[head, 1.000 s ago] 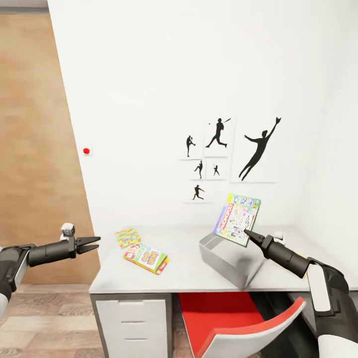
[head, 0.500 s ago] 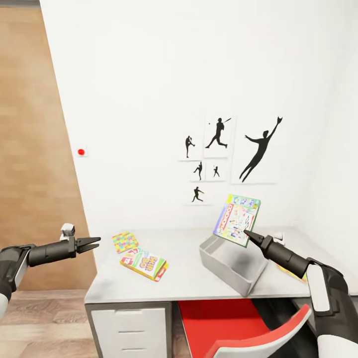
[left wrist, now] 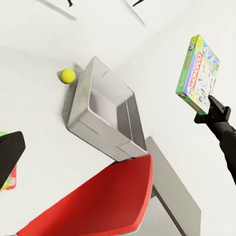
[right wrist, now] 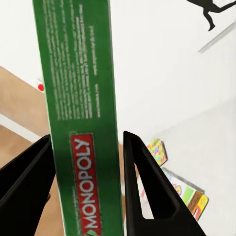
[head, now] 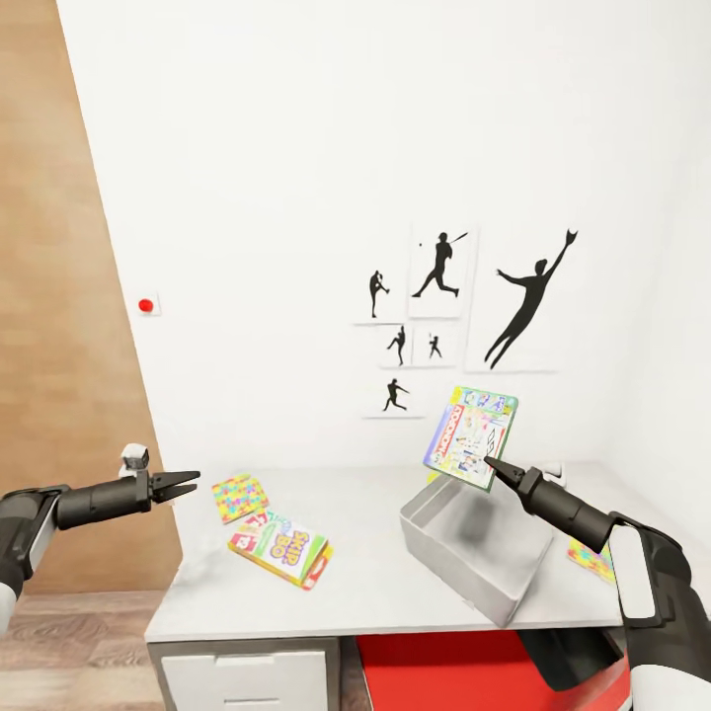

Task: Put all the toys in the child's room - the three board games (two on the bed and one on the table), the two jigsaw puzzles on the table, and the tennis ball on the table - inside the toy box on the table in the child's room.

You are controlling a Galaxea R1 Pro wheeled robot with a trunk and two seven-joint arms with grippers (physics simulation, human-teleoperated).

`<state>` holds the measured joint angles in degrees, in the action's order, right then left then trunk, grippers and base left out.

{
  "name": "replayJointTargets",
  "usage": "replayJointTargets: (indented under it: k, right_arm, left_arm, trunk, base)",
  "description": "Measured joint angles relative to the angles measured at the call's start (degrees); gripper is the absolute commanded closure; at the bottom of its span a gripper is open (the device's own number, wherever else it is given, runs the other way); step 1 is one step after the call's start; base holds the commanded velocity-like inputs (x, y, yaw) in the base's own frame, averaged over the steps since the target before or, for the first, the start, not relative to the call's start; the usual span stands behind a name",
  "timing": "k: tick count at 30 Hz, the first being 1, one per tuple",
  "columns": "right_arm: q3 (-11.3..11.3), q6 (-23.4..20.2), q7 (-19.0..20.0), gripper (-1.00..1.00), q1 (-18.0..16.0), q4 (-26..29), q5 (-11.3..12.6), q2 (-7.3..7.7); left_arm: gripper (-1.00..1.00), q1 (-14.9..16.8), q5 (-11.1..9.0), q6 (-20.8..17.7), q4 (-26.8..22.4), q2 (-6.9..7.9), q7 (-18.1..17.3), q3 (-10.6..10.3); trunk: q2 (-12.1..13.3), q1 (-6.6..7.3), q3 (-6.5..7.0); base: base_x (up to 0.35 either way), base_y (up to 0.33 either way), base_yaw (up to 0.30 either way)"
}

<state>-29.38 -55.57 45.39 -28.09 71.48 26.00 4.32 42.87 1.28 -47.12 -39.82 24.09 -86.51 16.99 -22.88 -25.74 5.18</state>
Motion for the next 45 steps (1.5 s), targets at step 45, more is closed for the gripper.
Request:
replayJointTargets:
  k: [45]
  right_arm:
    - [0.12,-0.27,0.07,1.0,-0.04,-0.01,0.12,0.0]
  left_arm:
    - [-1.0,0.0,-0.03,0.0,0.0,0.0,-0.02,0.0]
  trunk:
    - [0.01,-0.02,-0.72]
  base:
    - [0.104,0.0,-0.085]
